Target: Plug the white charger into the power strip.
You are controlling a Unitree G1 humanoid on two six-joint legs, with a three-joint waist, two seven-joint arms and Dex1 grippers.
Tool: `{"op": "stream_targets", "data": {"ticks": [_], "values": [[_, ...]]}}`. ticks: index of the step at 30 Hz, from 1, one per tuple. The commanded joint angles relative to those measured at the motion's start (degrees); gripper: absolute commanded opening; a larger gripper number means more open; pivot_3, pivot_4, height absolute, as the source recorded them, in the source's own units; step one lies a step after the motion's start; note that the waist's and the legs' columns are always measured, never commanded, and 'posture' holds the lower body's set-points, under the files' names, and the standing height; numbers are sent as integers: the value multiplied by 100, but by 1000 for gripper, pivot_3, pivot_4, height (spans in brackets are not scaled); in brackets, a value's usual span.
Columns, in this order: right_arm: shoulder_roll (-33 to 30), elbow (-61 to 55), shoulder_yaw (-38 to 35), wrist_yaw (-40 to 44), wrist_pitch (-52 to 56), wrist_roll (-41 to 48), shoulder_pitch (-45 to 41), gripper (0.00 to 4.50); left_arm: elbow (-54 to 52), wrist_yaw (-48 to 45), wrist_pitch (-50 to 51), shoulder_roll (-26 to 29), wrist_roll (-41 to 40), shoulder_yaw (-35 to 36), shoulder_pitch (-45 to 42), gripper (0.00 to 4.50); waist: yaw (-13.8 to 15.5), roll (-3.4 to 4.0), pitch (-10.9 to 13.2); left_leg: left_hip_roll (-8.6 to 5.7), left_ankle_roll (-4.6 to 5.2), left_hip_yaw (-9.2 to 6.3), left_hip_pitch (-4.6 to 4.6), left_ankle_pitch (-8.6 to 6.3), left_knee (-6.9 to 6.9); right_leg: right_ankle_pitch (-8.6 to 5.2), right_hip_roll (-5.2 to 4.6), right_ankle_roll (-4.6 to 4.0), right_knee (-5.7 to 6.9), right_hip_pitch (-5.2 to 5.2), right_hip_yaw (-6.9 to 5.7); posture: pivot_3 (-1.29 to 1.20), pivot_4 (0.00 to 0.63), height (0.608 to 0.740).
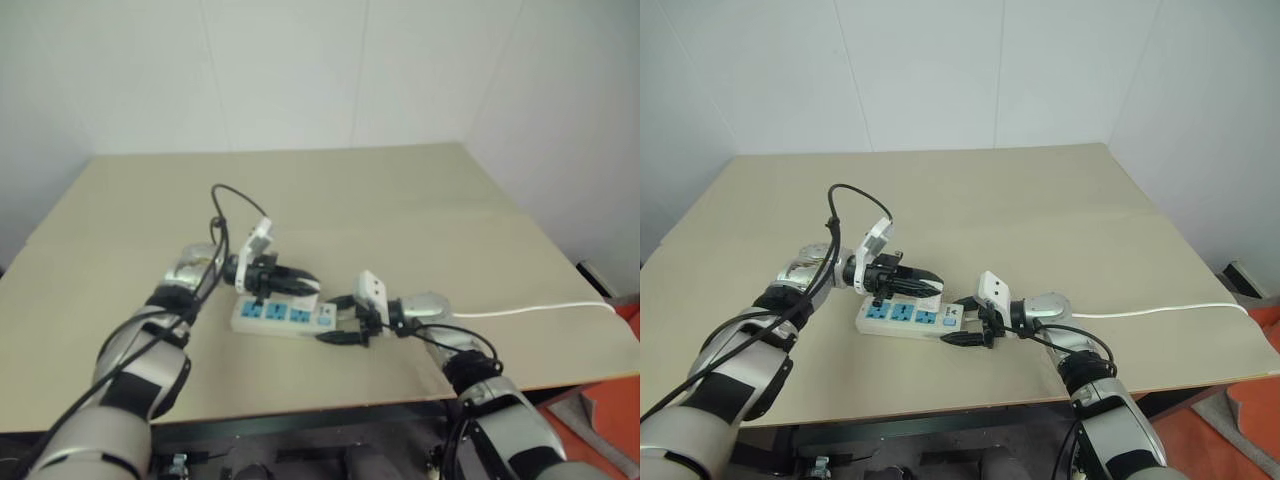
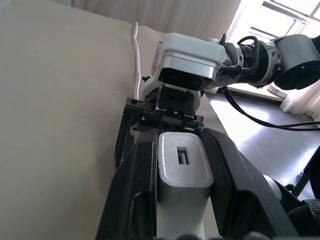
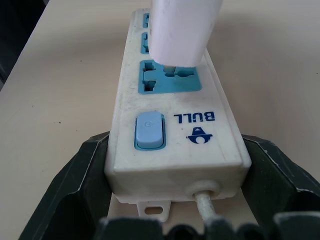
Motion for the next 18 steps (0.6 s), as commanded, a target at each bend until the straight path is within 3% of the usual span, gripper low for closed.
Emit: {"op": "stream_targets", "data": {"ticks": [1, 18], "values": [[63, 410, 240, -183, 151, -404, 181, 3451, -201, -24, 32, 119, -272, -44, 71, 1032, -1, 0, 0, 0, 0, 0, 1, 0, -1, 0, 0, 0, 0, 0, 0, 0, 150, 740], [72, 398, 290, -181, 142, -451, 198, 3451, -264, -24, 62, 201, -613, -262, 227, 1032, -1, 0, 0, 0, 0, 0, 2, 0, -2, 0, 1, 0, -2, 0, 1, 0, 150, 740]]}}
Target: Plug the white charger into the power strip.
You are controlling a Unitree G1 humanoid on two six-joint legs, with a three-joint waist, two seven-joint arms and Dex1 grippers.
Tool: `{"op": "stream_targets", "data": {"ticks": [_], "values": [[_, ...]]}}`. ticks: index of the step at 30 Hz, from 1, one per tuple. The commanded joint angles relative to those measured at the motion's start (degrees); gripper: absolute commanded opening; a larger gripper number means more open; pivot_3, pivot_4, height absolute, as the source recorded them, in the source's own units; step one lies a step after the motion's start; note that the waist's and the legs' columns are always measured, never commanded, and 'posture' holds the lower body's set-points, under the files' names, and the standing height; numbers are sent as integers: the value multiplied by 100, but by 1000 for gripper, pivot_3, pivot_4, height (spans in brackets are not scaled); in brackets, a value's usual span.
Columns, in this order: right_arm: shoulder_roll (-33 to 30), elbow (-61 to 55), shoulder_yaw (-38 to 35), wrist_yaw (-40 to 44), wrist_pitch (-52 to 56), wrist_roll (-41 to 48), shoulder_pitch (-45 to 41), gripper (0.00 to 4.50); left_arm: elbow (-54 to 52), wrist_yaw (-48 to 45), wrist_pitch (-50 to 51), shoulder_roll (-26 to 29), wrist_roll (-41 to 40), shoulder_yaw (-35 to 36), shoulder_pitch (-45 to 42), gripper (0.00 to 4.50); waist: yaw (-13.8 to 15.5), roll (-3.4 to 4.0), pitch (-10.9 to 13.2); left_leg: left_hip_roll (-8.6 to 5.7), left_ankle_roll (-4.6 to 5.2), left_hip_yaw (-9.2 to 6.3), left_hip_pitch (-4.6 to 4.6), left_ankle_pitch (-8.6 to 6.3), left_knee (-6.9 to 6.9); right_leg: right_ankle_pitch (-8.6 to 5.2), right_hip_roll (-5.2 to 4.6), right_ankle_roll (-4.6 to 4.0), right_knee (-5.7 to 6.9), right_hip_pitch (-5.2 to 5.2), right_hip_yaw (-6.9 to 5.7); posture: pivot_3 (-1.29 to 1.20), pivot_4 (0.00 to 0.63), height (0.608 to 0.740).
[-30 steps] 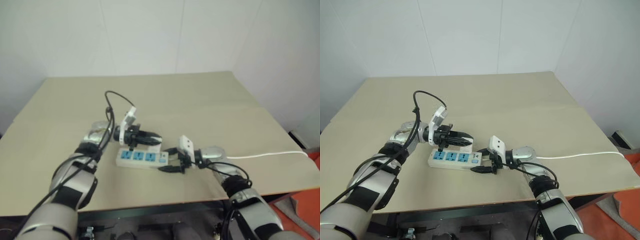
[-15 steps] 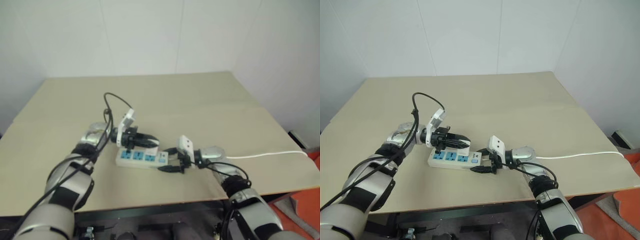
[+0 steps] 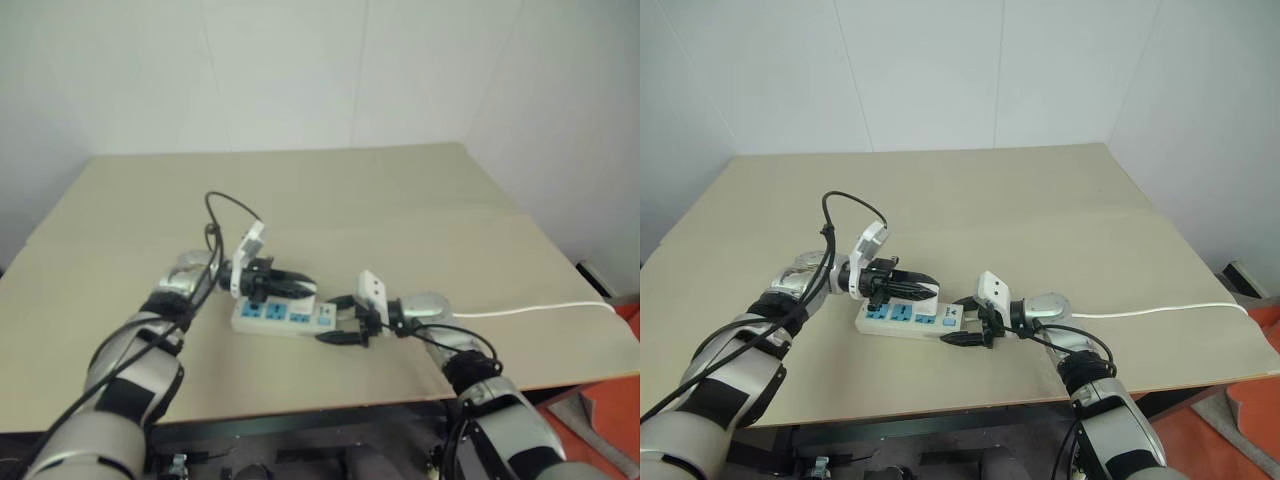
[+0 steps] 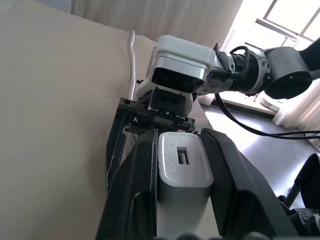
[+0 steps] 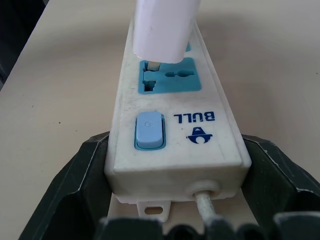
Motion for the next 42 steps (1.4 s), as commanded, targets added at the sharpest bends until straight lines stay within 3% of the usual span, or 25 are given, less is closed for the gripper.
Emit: {"op": "stream_targets", "data": {"ticks": [1, 23, 42], "values": [[61, 393, 292, -177, 140, -448, 199, 3451, -75, -25, -44, 42, -110, -36, 13, 1032, 0, 0, 0, 0, 0, 0, 0, 0, 0, 0, 0, 0, 0, 0, 0, 0, 150, 740], [37, 278, 306, -178, 135, -469, 276, 3451, 411, -25, -742, -140, 202, -83, 50, 1032, 12, -1, -1, 0, 0, 0, 3, 0, -1, -1, 0, -1, -3, 0, 1, 0, 150, 740], [-4, 28, 334, -46, 103, -428, 385, 3451, 304, -25, -1685, 218, -44, -599, 668, 1032, 16, -2, -4, 1, 0, 1, 7, 0, -10, -3, 1, -5, -6, 1, 5, 0, 150, 740]]}}
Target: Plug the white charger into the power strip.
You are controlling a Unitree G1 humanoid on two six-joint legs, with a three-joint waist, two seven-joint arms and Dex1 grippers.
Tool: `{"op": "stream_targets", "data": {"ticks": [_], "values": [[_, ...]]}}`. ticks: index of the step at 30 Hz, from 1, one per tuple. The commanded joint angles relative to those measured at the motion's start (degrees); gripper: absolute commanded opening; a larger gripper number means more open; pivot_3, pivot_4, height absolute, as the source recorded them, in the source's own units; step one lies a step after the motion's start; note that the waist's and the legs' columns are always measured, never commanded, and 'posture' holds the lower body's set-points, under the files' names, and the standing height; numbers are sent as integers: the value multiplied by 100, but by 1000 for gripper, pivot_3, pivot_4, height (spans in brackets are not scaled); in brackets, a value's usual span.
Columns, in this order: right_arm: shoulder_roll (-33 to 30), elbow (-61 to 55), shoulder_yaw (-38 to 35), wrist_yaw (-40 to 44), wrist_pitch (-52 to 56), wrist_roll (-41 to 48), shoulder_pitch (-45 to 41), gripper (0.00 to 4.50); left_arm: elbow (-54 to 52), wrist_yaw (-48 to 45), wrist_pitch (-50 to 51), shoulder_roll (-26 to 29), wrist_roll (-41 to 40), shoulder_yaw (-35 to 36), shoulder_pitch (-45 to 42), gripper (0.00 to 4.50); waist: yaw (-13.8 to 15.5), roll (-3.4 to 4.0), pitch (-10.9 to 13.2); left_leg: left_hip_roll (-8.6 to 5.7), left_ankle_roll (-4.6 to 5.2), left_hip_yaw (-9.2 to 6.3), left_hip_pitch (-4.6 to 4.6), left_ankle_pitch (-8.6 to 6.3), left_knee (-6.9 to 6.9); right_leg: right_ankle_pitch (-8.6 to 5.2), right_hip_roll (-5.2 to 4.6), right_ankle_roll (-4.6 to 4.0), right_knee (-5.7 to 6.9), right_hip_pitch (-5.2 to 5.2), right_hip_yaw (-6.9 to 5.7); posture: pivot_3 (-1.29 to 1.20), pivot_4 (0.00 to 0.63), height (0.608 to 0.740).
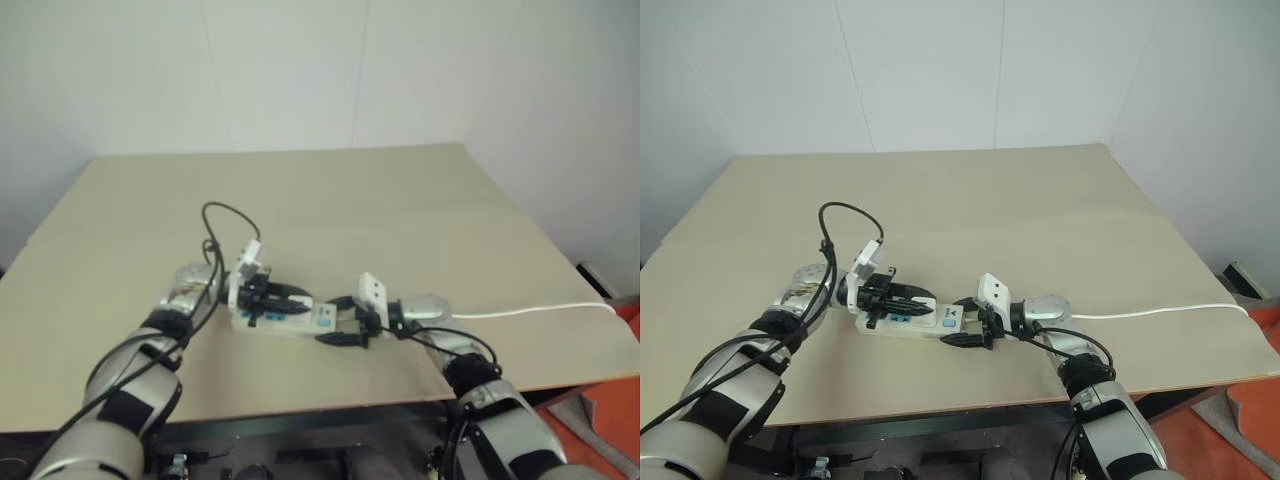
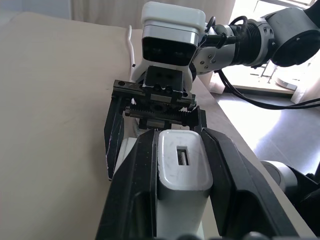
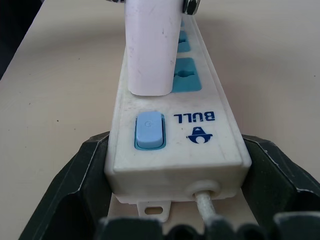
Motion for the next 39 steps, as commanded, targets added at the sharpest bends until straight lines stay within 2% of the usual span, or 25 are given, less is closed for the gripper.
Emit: {"op": "stream_targets", "data": {"ticks": [1, 12, 22, 32, 33, 39], "values": [[-13, 155, 323, 37, 209, -351, 280, 3451, 137, -9, -90, 192, 126, -239, 231, 1032, 0, 0, 0, 0, 0, 0, 0, 0, -1, 0, 0, -1, 0, 0, 0, 0, 150, 740], [-111, -34, 303, -18, 290, -348, 388, 3451, 547, -9, -593, 69, 603, -489, 265, 1032, 46, 2, -40, 0, 0, 0, -1, 0, -4, -6, 0, -9, -3, 0, -1, 0, 150, 740], [-51, -5, 322, -65, 284, -385, 383, 3451, 748, -9, -289, 8, 749, -240, 261, 1032, 63, -4, -109, 0, 0, -1, 5, -1, -6, -9, 0, -13, -5, 3, -2, 0, 150, 740], [12, 137, 292, -95, 242, -451, 291, 3451, 735, -9, -208, 35, 816, 160, 258, 4328, 38, -3, -121, 0, 1, -2, 2, -2, -14, -13, 0, -19, -5, -3, -4, 0, 150, 740], [12, 141, 291, -94, 244, -452, 287, 3451, 737, -9, -226, 59, 833, 186, 241, 4455, 37, -3, -121, 0, 1, -2, 2, -2, -15, -13, 0, -19, -5, -3, -4, 0, 150, 740], [1, 181, 283, -80, 280, -454, 258, 3451, 676, -9, -336, 250, 1035, 296, 88, 4455, 30, -4, -120, 0, 1, -2, 1, -2, -16, -13, 0, -20, -5, -6, -4, 0, 150, 740]]}}
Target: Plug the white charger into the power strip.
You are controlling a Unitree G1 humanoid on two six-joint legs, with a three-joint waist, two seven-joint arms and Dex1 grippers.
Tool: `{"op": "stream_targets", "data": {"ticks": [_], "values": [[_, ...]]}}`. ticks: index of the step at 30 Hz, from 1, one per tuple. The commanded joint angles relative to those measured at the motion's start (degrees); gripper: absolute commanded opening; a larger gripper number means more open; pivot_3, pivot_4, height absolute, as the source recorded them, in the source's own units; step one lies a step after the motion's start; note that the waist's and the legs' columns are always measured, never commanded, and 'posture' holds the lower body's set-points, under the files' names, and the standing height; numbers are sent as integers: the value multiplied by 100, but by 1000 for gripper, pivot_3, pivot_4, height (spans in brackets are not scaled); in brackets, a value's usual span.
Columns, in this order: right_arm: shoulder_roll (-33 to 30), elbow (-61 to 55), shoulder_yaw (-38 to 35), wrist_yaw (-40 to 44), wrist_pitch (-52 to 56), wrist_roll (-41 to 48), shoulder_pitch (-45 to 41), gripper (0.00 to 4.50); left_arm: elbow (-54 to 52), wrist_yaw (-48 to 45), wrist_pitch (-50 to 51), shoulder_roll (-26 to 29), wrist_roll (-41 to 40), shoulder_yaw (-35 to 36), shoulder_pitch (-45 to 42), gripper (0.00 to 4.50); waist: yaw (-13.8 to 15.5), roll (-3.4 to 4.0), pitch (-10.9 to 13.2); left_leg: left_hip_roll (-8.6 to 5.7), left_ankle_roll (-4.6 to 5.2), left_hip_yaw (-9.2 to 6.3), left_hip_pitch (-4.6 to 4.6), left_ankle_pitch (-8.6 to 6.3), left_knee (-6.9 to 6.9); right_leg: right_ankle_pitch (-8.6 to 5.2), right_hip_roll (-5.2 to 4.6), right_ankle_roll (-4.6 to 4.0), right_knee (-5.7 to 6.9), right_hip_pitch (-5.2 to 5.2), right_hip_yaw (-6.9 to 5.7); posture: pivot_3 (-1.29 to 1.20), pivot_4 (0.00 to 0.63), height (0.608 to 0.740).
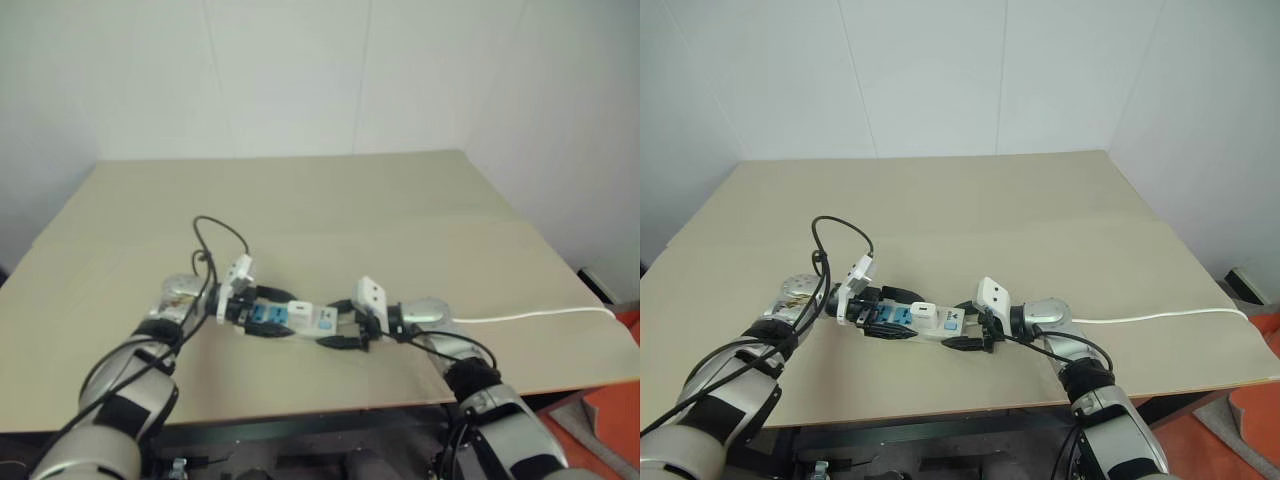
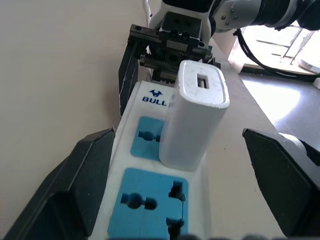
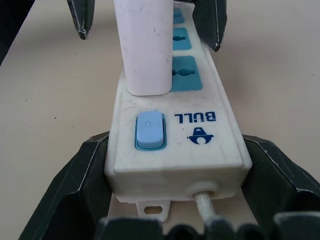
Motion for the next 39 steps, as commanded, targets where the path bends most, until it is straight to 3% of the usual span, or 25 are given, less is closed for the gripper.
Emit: {"op": "stream_targets", "data": {"ticks": [1, 2, 4, 6, 14, 18, 27, 32, 39], "values": [[31, 375, 248, -27, 252, -301, 87, 3451, -101, -10, 139, 245, 93, 34, -67, 4455, -3, -1, 1, 0, 0, 0, -1, 0, 0, 0, 0, 0, 0, -1, 0, 0, 150, 740], [46, 405, 228, -62, 305, -294, 58, 3451, -211, -10, 238, 318, -14, 71, -76, 4455, -8, -5, 5, 0, 0, 0, -2, 0, 0, 0, 0, 0, 0, -1, 1, 0, 150, 740], [29, 378, 186, -16, 268, -244, 33, 4182, -421, -10, 169, 498, -195, 208, -44, 4500, -8, -14, 16, 2, 0, 0, -5, 0, 0, 0, 0, 0, 2, -7, 1, 0, 150, 740], [-3, 327, 131, 73, 267, -182, 16, 4462, -571, -10, 206, 688, -322, 335, -26, 4500, 6, -20, 41, 2, 0, -1, -15, 0, 0, 0, 0, 0, 1, -15, -2, 0, 150, 740], [-593, -591, -171, 344, 259, 74, 333, 4462, -1149, -10, 358, 1496, -645, 968, 375, 4500, 139, 0, 109, 3, 0, 0, -47, 0, -3, 1, -4, 2, -26, -29, -9, 0, 150, 740], [-1496, -1928, -784, 187, -59, 292, 1071, 4462, -1626, -10, 401, 2253, -793, 1337, 1064, 4500, 306, 17, 130, -9, 0, 2, -139, -1, 0, -2, -24, 7, -31, -111, -18, 0, 150, 740], [-3502, -3701, -2647, 675, 606, 1515, 2648, 4462, -2881, -10, 720, 3491, -1178, 2642, 2896, 4500, 558, 40, 173, -15, -9, 6, -176, -13, -10, -3, -50, 9, -76, -122, -38, 0, 150, 740], [-3907, -4078, -3238, 658, 836, 1728, 3405, 4462, -3346, -10, 954, 3583, -1141, 3376, 3645, 4500, 598, 41, 175, -8, -10, 16, -150, -13, -19, -8, -49, 6, -83, -109, -36, 0, 150, 740], [-3929, -4343, -3439, 410, 963, 1713, 3859, 4462, -3743, -2, 1289, 3274, -796, 3898, 3863, 4500, 606, 42, 176, -5, -11, 32, -138, -12, -16, -3, -48, 9, -81, -106, -26, 0, 150, 740]]}}
